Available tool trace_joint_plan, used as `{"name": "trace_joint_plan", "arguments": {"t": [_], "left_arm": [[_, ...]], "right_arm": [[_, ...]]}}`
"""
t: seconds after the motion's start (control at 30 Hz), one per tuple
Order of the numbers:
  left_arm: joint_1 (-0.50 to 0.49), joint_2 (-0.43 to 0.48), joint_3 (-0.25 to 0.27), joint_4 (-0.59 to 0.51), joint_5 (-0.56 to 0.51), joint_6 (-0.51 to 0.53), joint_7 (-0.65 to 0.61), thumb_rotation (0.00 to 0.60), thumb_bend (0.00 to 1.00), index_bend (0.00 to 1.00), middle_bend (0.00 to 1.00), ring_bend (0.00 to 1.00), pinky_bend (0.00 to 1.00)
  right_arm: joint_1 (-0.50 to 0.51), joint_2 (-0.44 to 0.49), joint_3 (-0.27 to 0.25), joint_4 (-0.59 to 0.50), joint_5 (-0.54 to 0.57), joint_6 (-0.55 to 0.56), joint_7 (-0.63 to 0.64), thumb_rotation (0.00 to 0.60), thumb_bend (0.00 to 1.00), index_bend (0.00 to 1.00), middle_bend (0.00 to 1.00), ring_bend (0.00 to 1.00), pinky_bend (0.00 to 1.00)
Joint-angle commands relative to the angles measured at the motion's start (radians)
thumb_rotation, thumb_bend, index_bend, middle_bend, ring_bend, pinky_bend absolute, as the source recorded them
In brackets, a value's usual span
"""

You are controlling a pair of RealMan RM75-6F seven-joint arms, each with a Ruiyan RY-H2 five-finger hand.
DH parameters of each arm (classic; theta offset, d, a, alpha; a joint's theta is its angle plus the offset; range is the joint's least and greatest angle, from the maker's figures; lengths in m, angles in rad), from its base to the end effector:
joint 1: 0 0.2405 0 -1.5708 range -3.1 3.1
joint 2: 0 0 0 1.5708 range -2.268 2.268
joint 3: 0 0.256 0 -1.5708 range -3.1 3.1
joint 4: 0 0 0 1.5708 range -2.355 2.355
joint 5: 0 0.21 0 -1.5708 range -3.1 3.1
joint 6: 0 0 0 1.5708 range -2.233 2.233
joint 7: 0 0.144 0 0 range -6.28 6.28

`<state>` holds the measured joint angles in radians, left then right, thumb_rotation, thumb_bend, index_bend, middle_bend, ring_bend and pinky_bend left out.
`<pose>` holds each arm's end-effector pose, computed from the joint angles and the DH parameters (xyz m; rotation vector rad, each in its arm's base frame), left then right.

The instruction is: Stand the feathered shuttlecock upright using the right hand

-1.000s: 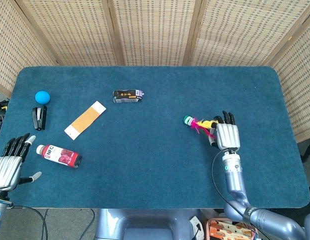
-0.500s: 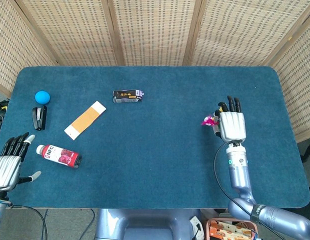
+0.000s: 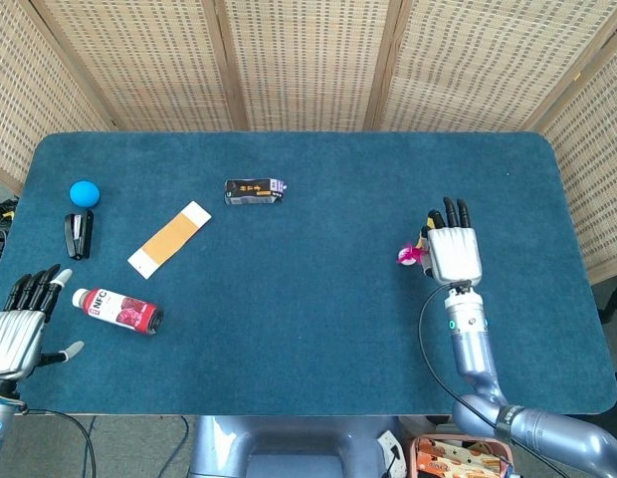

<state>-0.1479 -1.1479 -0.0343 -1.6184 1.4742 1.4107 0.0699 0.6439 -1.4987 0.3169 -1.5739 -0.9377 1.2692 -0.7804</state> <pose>-0.3039 0.1963 0.1384 -1.4655 -0.9141 -0.8601 -0.1698 -0.3577 0.0594 1.4712 -0.6893 0.7489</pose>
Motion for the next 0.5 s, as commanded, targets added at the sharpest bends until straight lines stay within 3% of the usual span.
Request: {"name": "trace_joint_plan", "arguments": {"t": [0.03,0.3,0.5], "left_arm": [[0.001,0.001,-0.001,0.0,0.0,0.003,-0.002,0.6,0.09,0.0,0.0,0.0,0.0],[0.003,0.007,-0.003,-0.003,-0.001,0.007,-0.013,0.6,0.09,0.0,0.0,0.0,0.0],[0.003,0.007,-0.003,-0.001,0.0,0.007,-0.014,0.6,0.09,0.0,0.0,0.0,0.0]], "right_arm": [[0.009,-0.001,-0.004,-0.007,0.0,0.004,-0.016,0.6,0.36,0.6,0.24,0.01,0.0],[0.021,-0.008,-0.021,-0.014,0.01,-0.013,-0.02,0.6,0.35,0.58,0.23,0.01,0.0],[0.028,-0.012,-0.032,0.005,-0.019,-0.005,-0.011,0.6,0.32,0.34,0.05,0.0,0.0]]}}
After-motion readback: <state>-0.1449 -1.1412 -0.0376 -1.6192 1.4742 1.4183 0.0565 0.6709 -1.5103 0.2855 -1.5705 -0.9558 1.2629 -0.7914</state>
